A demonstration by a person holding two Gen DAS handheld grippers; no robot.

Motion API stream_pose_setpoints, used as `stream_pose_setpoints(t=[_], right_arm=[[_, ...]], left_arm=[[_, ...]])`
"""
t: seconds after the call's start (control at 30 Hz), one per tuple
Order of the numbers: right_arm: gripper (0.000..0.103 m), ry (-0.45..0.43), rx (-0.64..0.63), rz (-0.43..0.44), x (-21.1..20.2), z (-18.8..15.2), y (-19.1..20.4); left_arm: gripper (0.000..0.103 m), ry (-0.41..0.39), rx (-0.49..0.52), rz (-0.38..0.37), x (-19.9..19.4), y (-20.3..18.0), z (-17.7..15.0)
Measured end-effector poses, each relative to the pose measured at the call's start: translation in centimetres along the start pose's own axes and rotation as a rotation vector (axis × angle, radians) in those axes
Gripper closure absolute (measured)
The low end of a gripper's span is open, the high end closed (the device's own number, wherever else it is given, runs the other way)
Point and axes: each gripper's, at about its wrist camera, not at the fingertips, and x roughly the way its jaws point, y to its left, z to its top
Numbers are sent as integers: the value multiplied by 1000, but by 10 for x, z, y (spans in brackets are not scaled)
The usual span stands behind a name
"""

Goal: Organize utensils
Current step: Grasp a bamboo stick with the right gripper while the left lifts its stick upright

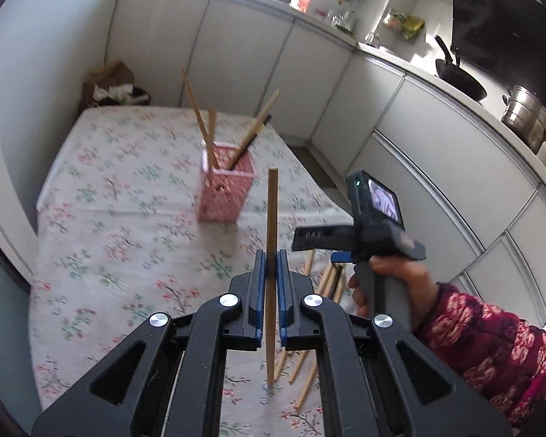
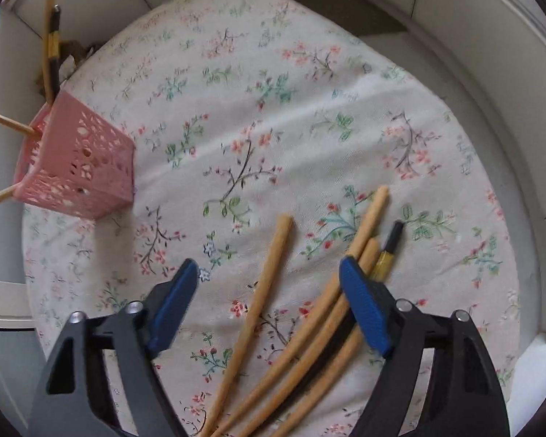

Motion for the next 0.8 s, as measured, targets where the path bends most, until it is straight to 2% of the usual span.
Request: stream_pose_setpoints(t=[0.03, 0.07, 0.1, 0.17, 0.3, 0.33, 0.5, 0.8], right_arm=[[65, 11, -6, -11, 2, -1, 3], [74, -25, -24, -38, -1, -2, 7], [92, -4, -33, -28, 2, -3, 9], [93, -22, -30, -17, -1, -6, 9], [94, -109, -16, 97, -28, -19, -5], [94, -148, -12, 153, -44, -24, -11], [95, -258, -34, 261, -104, -46, -24], [95, -522, -131, 285, -208, -84, -25]], left_arm=[[98, -10, 5, 8, -6, 0, 1], [98, -23, 5, 16, -13, 1, 4], [98, -34, -1, 19, -15, 2, 6], [98, -49, -21, 17, -20, 7, 8], [98, -55, -40, 6, -23, 7, 11], [98, -57, -41, 6, -24, 6, 11], [98, -68, -55, -8, -30, 3, 15], [98, -91, -31, -17, -43, -18, 34]])
